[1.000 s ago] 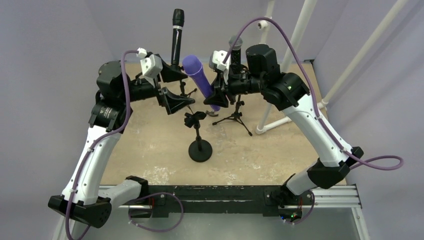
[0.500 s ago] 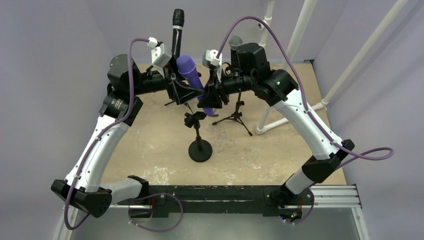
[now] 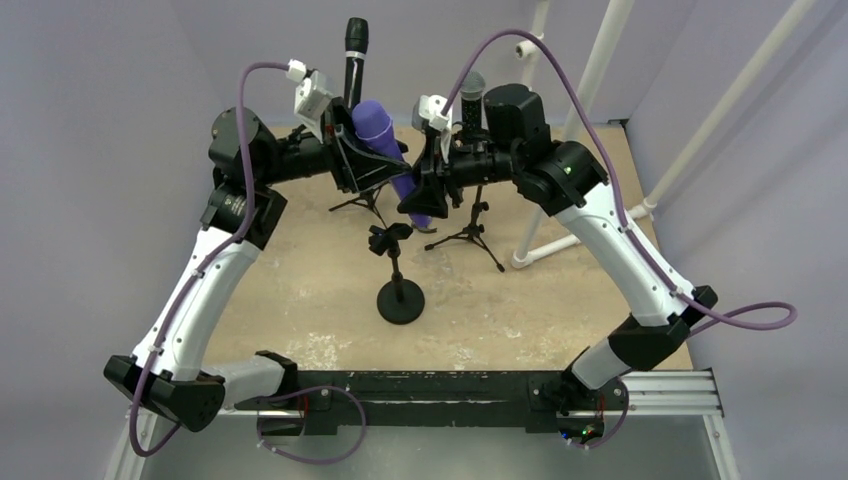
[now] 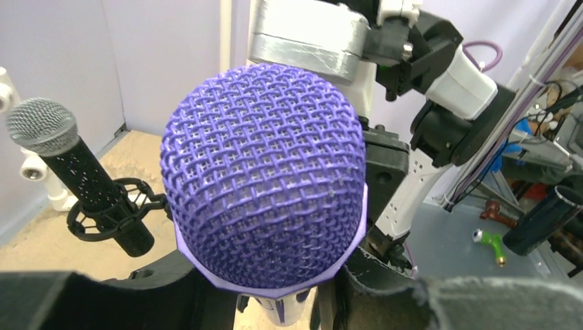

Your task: Remove the microphone from the stand

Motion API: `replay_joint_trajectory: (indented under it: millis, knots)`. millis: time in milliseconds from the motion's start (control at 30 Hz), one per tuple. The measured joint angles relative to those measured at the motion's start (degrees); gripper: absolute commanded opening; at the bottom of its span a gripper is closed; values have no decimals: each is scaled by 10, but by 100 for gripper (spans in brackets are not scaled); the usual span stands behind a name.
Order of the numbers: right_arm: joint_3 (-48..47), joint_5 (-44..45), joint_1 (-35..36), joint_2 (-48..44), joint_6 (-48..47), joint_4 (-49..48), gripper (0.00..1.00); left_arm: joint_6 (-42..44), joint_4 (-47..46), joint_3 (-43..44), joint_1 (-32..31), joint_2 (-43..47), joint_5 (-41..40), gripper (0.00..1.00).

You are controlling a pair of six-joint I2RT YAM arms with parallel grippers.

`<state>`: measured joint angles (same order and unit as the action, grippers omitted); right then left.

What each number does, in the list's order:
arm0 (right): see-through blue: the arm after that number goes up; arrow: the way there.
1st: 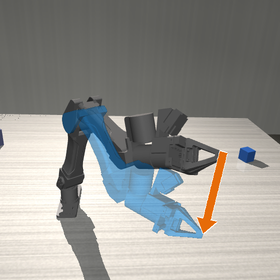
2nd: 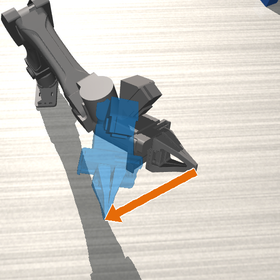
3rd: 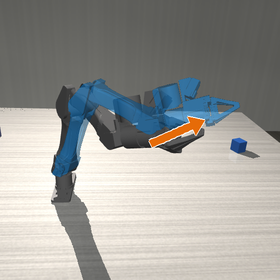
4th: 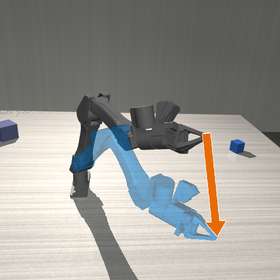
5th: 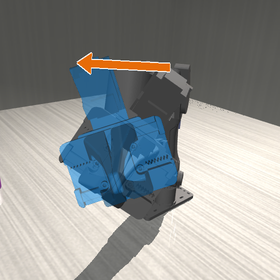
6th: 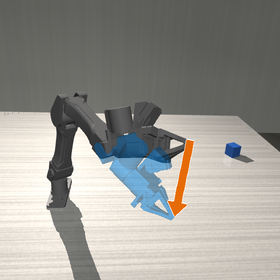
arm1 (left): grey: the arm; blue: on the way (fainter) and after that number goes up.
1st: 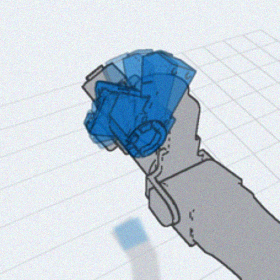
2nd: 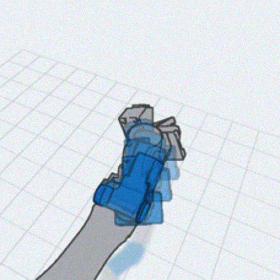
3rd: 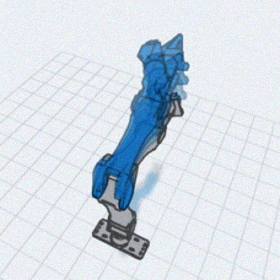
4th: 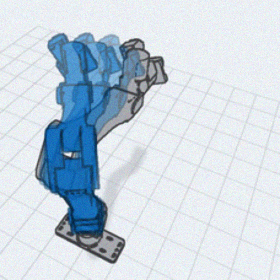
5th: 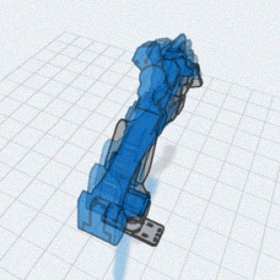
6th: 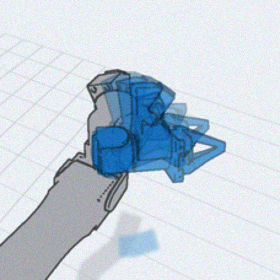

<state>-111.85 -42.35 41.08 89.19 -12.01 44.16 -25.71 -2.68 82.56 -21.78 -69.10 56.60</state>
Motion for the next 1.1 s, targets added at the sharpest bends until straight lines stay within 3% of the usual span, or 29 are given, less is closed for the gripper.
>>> replay_joint_trajectory:
  millis: [33, 67, 133, 333, 533, 800, 1100]
  knots:
    - [0, 5, 0, -4, -1, 0, 76, -9, 2, 6, 2, -1, -1, 0]
    - [0, 9, 0, -9, 0, 2, 84, -17, 4, 15, 7, -2, -1, 0]
    - [0, 17, 0, -20, -3, 3, 91, -22, 25, 41, 25, -2, -7, 0]
    - [0, 49, 0, -70, -17, 7, 94, 57, 189, 149, 99, 13, -55, 0]
    - [14, 83, 0, -113, -37, 13, 94, 190, 394, 170, 160, 59, -151, 0]
    - [67, 121, 0, -127, -52, 15, 95, 286, 509, -1, 200, 82, -279, 0]
    - [115, 144, 0, -129, -59, 15, 95, 336, 601, -61, 237, -104, -335, 0]
